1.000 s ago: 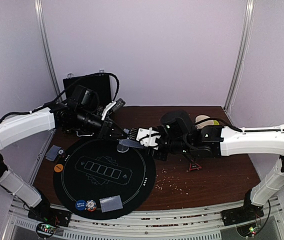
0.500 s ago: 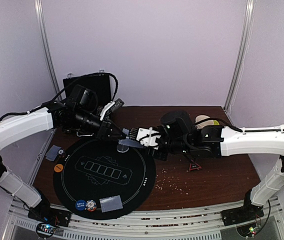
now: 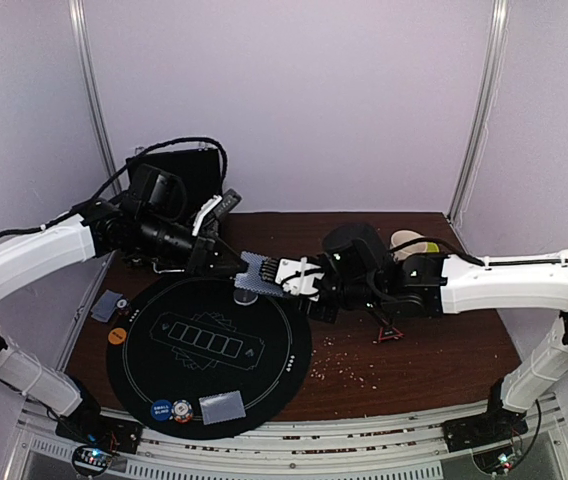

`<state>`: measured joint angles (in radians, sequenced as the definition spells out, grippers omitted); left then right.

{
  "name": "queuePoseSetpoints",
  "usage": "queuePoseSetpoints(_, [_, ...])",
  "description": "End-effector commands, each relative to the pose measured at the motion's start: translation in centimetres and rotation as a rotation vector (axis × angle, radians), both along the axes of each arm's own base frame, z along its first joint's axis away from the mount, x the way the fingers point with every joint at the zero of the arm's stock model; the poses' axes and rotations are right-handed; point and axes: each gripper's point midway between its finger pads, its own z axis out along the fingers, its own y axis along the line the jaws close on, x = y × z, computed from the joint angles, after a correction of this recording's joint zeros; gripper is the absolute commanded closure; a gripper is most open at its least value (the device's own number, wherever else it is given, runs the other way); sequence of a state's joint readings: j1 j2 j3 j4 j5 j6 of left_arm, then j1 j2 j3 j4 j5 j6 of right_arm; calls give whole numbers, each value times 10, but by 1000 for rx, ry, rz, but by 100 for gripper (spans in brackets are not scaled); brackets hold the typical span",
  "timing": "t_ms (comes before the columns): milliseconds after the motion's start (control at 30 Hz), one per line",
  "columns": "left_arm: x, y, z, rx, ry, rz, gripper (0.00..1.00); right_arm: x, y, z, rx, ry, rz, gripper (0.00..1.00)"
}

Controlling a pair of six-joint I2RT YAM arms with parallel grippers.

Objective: Distribute texas hold em gaming equipment
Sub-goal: Pick up the poker card from the face-down deck piles, then distribute the poker card in the small blind area.

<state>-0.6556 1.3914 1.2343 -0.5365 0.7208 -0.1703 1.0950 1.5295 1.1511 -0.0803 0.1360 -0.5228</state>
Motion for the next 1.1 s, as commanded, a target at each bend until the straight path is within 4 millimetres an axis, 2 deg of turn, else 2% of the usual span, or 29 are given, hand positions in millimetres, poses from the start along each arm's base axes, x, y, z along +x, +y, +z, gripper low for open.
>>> queuePoseSetpoints(0, [-6,-2,41,-130,-52,-8,100,6,-9,11,44,-14,-47,51])
queuePoseSetpoints(200, [-9,6,55,-198,-6,85,100,17,-19,3,54,-4,-99,52])
queuePoseSetpoints(267, [-8,13,54,-213,43,161,100,22,-25,0,53,-2,-127,52])
queuePoseSetpoints(333, [-11,22,39,-205,131,238,100,26,-31,-1,53,-2,-158,52])
queuePoseSetpoints(433, [-23,42,3,-176,276,357,100,29,-41,0,57,-10,-198,53])
queuePoseSetpoints(467, [-29,51,-19,-149,331,404,100,29,-44,1,60,-13,-208,52])
queuePoseSetpoints(533, [-42,68,-47,-118,416,495,100,28,-48,3,71,-9,-218,52])
queuePoseSetpoints(667, [-66,92,-85,-71,504,625,100,22,-55,3,87,-5,-215,53])
queuePoseSetpoints(800, [-83,92,-114,-43,562,675,100,16,-60,5,112,-1,-213,53])
queuePoseSetpoints(967, [-102,76,-148,13,637,652,100,12,-63,7,118,2,-219,53])
queuePoseSetpoints(1067, [-110,69,-160,39,669,630,100,9,-64,7,110,1,-218,53])
